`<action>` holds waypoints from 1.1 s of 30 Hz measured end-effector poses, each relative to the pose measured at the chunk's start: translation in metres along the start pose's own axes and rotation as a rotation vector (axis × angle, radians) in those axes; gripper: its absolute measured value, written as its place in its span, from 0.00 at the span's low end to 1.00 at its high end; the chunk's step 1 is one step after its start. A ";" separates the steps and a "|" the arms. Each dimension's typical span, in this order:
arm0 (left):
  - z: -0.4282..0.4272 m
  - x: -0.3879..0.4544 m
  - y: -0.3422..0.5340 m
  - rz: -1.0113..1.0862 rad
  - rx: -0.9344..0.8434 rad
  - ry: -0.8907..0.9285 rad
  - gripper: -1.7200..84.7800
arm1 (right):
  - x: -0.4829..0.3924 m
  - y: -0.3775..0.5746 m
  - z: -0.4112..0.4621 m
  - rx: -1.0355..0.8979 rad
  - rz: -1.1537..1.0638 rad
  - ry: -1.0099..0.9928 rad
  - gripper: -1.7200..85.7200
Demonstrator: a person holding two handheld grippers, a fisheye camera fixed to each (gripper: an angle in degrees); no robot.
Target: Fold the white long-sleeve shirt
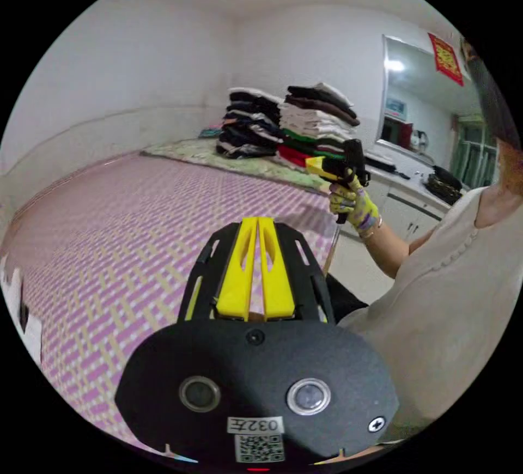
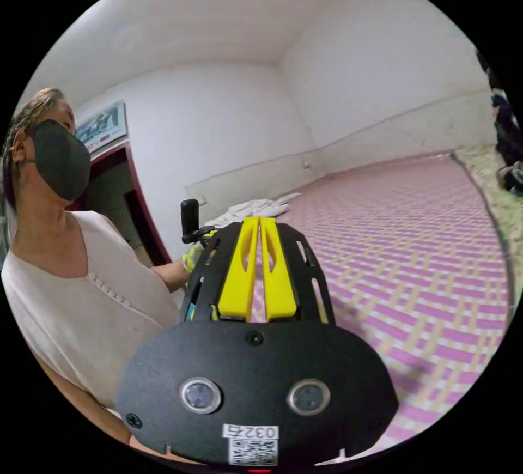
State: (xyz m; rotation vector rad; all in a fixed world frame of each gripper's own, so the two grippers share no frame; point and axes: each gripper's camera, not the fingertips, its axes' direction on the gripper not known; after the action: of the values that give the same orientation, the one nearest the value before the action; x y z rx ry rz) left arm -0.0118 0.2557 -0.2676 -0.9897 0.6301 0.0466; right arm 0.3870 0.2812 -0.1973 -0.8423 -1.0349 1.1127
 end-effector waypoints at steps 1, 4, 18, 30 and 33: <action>-0.003 -0.004 0.016 -0.045 -0.047 -0.029 0.01 | 0.010 -0.004 0.020 -0.012 0.038 -0.053 0.01; -0.005 -0.015 0.051 -0.162 -0.103 -0.080 0.01 | 0.036 -0.011 0.058 -0.015 0.137 -0.187 0.01; 0.041 -0.022 0.082 -0.289 -0.163 -0.190 0.03 | 0.104 -0.038 0.084 0.039 0.286 -0.266 0.01; 0.058 -0.053 0.088 -0.412 -0.125 -0.126 0.01 | 0.125 -0.075 0.077 0.043 0.279 -0.263 0.01; 0.061 -0.062 0.090 -0.430 -0.115 -0.097 0.01 | 0.129 -0.084 0.077 0.044 0.281 -0.258 0.01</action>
State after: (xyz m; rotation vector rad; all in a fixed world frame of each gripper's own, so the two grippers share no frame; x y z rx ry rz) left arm -0.0615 0.3696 -0.2806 -1.2099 0.3185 -0.2498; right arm 0.3530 0.3879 -0.0670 -0.8406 -1.1219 1.5078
